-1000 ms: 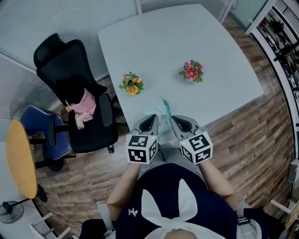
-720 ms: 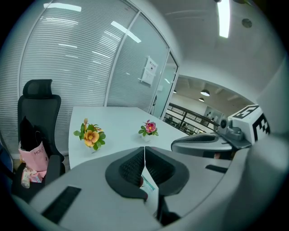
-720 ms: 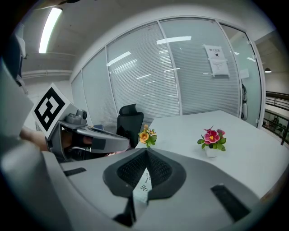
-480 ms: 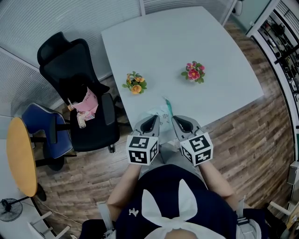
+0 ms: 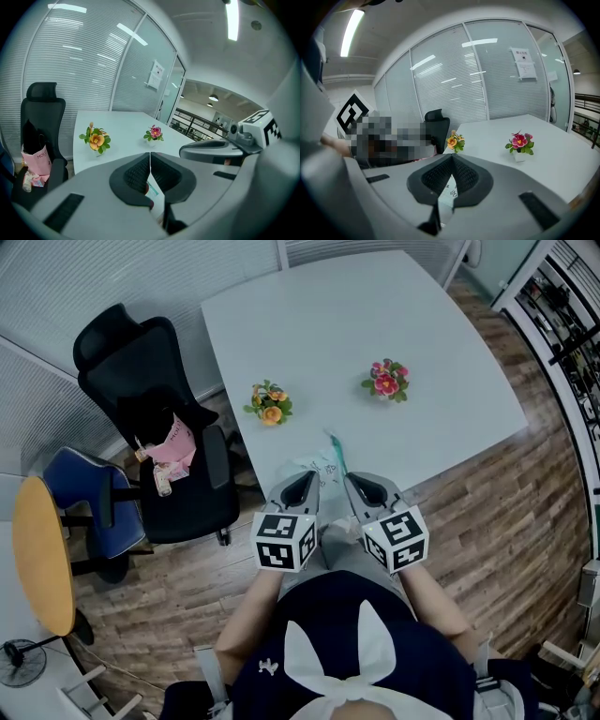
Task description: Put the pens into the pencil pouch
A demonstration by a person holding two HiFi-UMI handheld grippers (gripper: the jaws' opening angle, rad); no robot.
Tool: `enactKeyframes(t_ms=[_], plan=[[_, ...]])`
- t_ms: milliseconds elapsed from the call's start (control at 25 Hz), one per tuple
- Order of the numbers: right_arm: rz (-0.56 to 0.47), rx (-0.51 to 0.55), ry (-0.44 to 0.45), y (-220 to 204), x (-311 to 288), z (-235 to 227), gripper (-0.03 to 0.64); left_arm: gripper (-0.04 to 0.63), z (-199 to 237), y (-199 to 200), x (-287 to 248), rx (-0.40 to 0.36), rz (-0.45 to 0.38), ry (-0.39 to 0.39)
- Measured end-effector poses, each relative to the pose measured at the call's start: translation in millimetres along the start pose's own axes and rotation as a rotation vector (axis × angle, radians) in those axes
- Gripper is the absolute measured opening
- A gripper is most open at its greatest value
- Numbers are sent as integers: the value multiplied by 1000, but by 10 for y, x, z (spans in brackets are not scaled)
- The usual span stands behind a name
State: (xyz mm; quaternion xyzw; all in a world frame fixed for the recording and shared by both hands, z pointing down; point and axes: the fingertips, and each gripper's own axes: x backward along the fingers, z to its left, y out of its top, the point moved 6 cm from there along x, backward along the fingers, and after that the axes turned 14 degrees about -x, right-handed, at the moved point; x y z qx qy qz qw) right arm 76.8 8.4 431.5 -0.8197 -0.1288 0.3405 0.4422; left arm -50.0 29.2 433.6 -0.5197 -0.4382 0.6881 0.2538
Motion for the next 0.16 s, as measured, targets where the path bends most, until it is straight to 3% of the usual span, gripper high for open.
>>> enactKeyframes(t_ms=[160], plan=[[2, 1, -1, -16, 33, 28, 3, 25, -25, -16, 31, 1, 2, -3]])
